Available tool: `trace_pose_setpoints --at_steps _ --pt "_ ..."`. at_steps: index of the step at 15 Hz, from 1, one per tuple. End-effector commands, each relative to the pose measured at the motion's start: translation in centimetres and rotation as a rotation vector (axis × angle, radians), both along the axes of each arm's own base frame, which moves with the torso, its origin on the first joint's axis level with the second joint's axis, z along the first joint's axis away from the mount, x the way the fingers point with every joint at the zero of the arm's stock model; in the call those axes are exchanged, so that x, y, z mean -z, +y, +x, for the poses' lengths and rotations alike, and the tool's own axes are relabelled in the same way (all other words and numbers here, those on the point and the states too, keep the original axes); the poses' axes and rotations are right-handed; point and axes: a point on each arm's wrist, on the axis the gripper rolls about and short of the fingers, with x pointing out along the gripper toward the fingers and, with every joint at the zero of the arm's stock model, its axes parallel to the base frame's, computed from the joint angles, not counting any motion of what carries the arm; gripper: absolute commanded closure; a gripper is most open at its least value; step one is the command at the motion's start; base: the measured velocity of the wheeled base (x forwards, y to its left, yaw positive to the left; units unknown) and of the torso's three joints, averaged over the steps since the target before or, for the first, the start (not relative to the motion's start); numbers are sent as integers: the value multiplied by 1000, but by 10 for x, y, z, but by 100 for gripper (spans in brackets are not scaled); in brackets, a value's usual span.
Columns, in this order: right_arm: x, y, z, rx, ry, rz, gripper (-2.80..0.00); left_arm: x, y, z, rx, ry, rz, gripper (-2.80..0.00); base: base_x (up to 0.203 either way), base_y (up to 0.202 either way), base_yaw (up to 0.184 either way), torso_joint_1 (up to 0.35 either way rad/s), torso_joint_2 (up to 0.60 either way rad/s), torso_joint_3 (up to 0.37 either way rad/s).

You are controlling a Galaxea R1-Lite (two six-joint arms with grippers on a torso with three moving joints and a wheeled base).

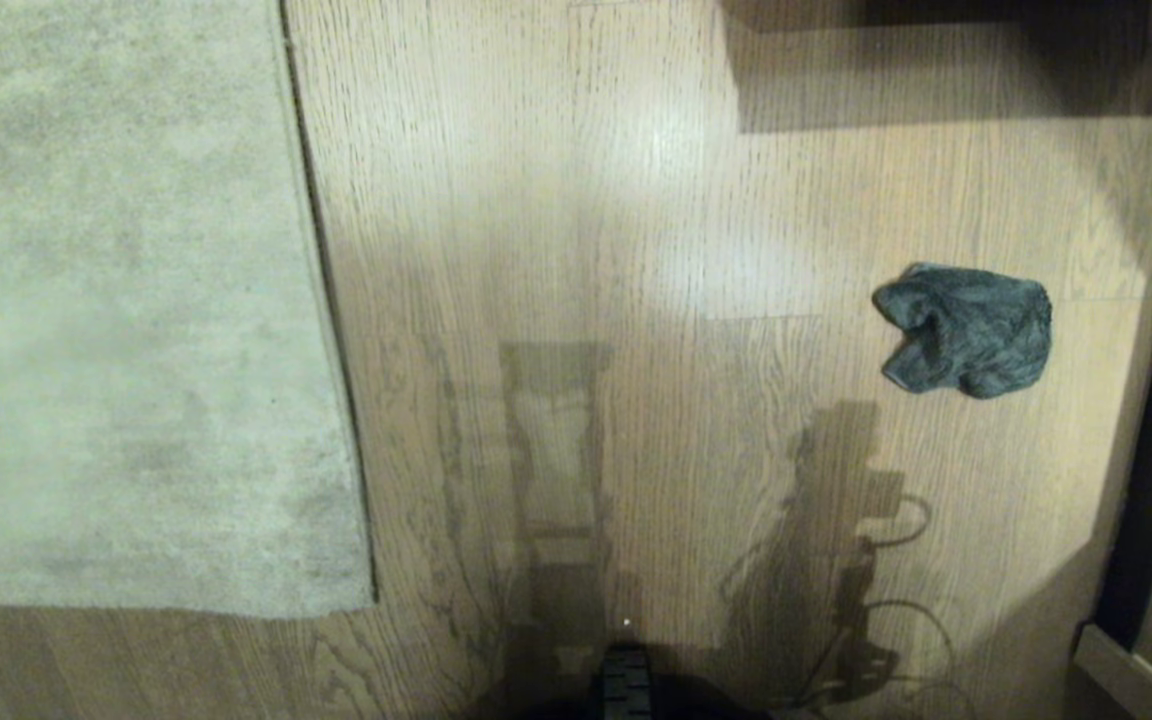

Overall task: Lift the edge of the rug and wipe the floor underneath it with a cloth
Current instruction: Pick up the rag

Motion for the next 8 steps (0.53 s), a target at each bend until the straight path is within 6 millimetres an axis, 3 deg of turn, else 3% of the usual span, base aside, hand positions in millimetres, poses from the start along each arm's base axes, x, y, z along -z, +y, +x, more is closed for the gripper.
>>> trace_pose_setpoints --at_steps 1,8 --pt "0 0 0 0 -1 0 0 0 0 0 0 2 -2 0 0 0 0 0 0 0" --pt "0 0 0 0 -1 -1 0 0 0 0 0 0 -2 0 0 0 0 0 0 0"
